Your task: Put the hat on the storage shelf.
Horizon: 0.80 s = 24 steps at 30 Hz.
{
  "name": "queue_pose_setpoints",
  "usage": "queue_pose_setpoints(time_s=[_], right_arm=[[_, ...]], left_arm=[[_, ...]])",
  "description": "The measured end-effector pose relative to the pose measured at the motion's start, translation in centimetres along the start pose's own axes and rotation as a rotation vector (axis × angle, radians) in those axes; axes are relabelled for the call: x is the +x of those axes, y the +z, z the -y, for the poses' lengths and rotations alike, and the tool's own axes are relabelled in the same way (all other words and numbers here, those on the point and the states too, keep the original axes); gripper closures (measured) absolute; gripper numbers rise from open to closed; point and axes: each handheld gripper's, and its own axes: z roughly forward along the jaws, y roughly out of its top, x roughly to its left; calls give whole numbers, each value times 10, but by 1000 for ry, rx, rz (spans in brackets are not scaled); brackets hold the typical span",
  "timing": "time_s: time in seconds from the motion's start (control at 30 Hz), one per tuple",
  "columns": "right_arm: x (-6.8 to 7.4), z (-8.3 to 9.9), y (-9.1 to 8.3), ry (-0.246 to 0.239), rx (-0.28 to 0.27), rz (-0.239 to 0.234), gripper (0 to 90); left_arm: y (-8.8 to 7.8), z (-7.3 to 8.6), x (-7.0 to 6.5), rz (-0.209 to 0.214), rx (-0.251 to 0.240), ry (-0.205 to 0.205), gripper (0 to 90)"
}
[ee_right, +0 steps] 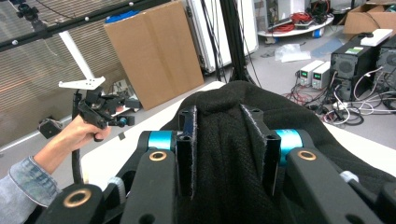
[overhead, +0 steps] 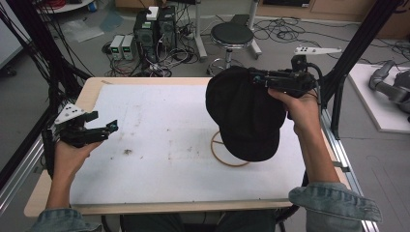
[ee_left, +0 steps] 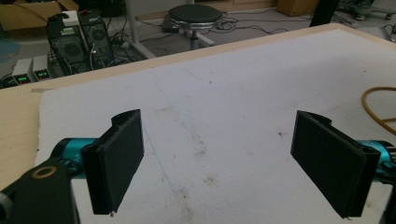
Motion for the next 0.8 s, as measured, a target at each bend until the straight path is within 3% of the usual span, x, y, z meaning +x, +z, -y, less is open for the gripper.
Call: queue_pose_setpoints(time_s=[0.4,0.8], right_arm=[[-3,11,8,9,31,-2,681],[-1,17,11,-25,51,37,639]], left_arm=[[0,0,0,-1,1,4,175],[-1,-1,0,3,-1,4,175]])
